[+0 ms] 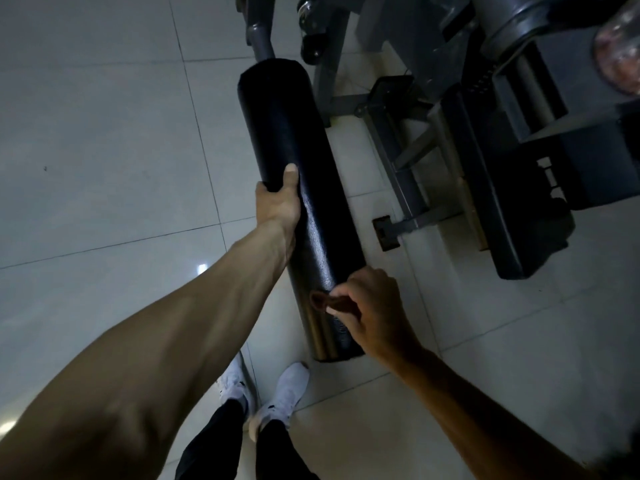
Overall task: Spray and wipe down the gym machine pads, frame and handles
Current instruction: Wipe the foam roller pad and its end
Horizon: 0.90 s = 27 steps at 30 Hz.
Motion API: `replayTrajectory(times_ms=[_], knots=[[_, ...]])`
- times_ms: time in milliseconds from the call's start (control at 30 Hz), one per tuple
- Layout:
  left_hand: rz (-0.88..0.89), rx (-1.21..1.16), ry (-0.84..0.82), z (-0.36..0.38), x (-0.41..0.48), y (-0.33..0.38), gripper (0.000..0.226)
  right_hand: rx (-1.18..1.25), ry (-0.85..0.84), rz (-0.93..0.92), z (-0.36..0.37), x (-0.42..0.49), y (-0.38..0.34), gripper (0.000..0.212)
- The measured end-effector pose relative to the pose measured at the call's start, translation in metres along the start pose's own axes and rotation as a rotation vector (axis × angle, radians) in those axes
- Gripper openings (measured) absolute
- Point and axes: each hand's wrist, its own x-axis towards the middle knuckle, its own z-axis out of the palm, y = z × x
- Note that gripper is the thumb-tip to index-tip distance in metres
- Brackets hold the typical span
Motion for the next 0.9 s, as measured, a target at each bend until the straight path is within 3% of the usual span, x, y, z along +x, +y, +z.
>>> replayTrajectory(times_ms=[100,333,667,900], knots=[[0.035,0.096,0.047,-0.002,0.000,0.003,0.078,-0.009,0.040,-0.005,0.003,0.022,0.002,0.017],[-0.103,0.105,-0.005,-0.029,0.031,0.015,0.053,0.005,0.137,0.145,0.018,0.167,-0.009,0.022],[-0.386,0.038,-0.346,-0.047,0.059,0.014,0.075,-0.064,0.249,0.260,0.025,0.372,-0.026,0.024],[-0.448,0.002,-0.387,-0.049,0.057,0.011,0.085,-0.070,0.219,0.286,0.023,0.409,-0.027,0.025]])
